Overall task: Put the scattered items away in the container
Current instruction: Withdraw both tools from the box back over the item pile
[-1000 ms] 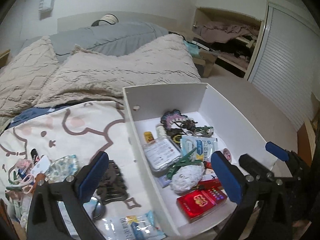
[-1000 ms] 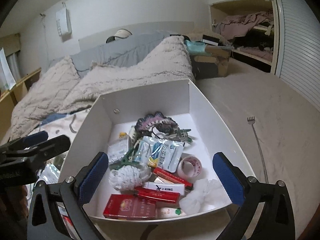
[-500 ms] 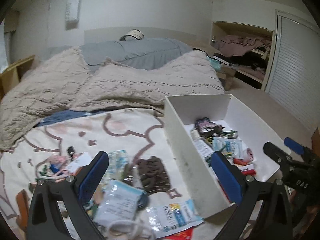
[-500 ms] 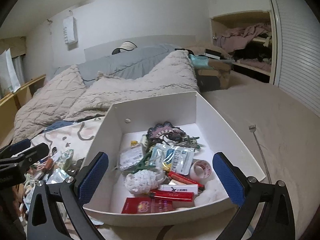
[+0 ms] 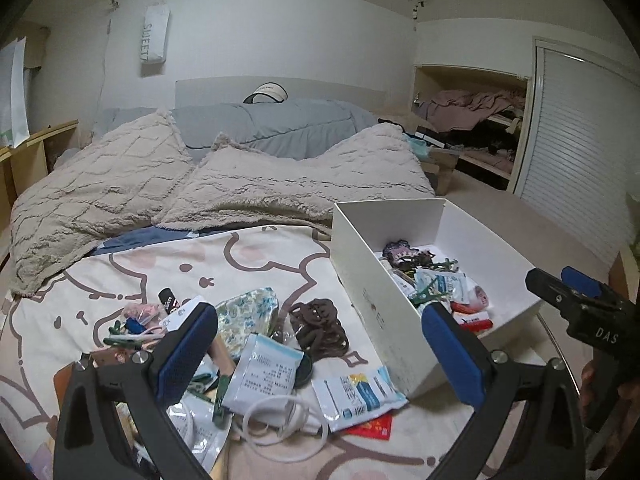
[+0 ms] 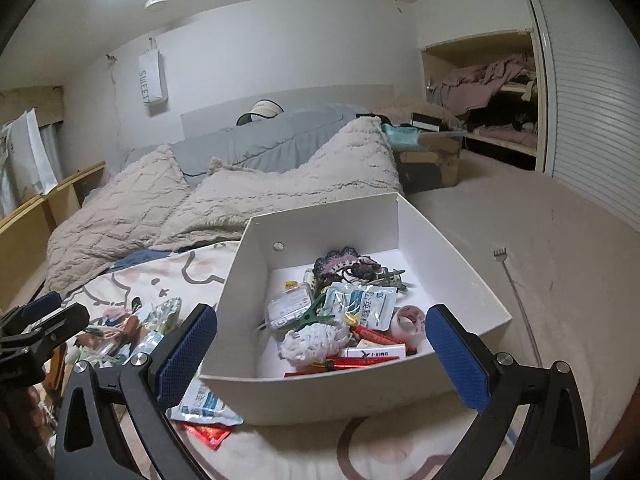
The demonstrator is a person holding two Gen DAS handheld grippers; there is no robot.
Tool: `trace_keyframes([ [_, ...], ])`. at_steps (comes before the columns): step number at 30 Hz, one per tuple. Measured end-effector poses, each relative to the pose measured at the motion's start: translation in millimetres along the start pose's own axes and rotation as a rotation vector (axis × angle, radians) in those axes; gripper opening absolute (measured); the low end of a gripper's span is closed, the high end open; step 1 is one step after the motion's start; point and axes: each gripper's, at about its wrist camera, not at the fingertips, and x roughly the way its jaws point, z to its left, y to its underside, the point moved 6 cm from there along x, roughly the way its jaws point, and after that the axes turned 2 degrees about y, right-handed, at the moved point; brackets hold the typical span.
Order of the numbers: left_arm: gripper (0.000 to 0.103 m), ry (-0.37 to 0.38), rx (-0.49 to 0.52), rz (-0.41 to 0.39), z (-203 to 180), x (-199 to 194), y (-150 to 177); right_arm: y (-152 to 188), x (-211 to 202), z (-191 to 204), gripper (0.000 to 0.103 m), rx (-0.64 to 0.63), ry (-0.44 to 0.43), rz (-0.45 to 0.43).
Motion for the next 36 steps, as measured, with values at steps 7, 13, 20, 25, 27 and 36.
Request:
trace_keyframes([
  [7,0.103,0.002,-0.018,-0.028,5.1,-27.8,8.6,15.4,-22.6,13.0,0.103,-0.046,-0.005,-0.012],
  [13,0.103,0.005,-0.017,-0.047,5.3,-48.2,14.2,28.3,-34.5,24.2,0.103,-0.065,-0.028,-0.016],
  [20,0.103,-0.019,0.010,-0.009,7.1,-63.0,31.6,38.3,-50.0,31.9,0.103,-0.087,-0.019,-0.017],
  [25,0.103,-0.020,0.020,-0.004,8.8,-71.3,42.4,43.5,-62.8,36.3,0.103,-0.106,-0.011,-0.024],
  [27,0.103,-0.016,0.016,-0.004,9.9,-74.3,45.9,44.6,-67.4,38.5,0.103,-0.115,-0.007,-0.028],
  [36,0.103,0.001,0.044,-0.006,4.0,-83.6,51.1,51.4,-78.0,45.5,0.103,-0.145,0.019,-0.032],
])
